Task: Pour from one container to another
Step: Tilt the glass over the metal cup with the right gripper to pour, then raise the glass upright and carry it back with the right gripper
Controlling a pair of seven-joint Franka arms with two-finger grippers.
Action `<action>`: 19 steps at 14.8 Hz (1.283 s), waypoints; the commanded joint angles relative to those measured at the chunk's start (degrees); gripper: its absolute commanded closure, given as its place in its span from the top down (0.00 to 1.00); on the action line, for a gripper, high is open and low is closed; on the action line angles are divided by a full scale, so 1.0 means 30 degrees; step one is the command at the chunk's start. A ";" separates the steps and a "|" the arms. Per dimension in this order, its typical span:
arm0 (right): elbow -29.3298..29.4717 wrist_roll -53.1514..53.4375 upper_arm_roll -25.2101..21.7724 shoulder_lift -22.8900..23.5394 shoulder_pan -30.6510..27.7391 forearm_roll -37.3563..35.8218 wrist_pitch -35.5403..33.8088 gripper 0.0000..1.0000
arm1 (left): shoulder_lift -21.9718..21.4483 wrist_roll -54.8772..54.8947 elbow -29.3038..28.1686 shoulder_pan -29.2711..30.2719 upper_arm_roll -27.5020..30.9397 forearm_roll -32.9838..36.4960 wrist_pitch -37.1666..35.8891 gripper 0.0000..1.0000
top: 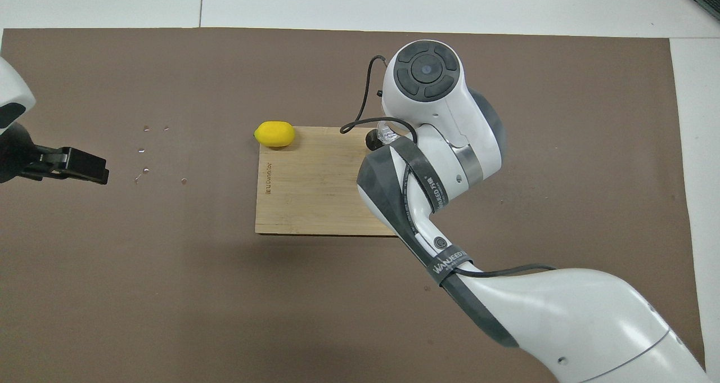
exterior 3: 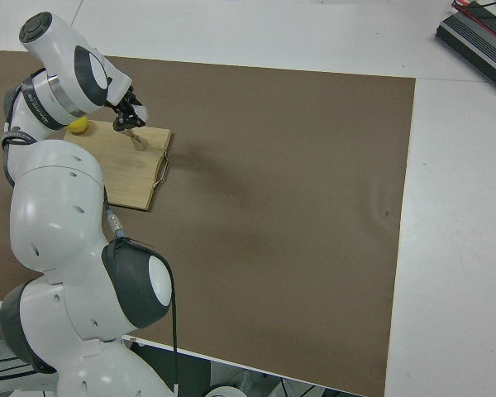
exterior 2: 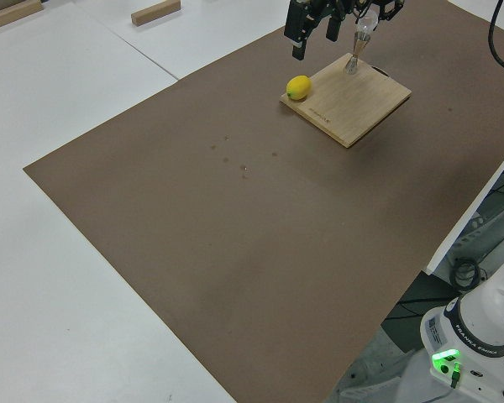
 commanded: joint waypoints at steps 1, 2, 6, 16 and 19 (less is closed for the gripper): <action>0.0490 0.0331 0.0122 0.0158 -0.0283 0.0351 -0.0182 0.00 | -0.0329 0.0039 -0.0294 -0.0244 0.0236 0.0246 0.0098 1.00; 0.0490 0.0331 0.0122 0.0129 -0.0341 0.0644 -0.0182 0.00 | -0.0329 0.0010 -0.0294 -0.0244 0.0236 0.0246 0.0098 1.00; 0.0490 0.0272 0.0122 0.0041 -0.0810 0.2428 -0.0152 0.00 | -0.0329 0.0010 -0.0294 -0.0244 0.0236 0.0246 0.0098 1.00; 0.0023 -0.1192 0.0093 -0.0105 -0.2858 0.8025 -0.0036 0.00 | -0.0300 0.0039 -0.0294 -0.0244 0.0236 0.0246 0.0098 1.00; -0.1466 -0.2037 0.0093 -0.0631 -0.4000 1.0188 -0.0006 0.00 | -0.0300 0.0039 -0.0294 -0.0244 0.0236 0.0246 0.0098 1.00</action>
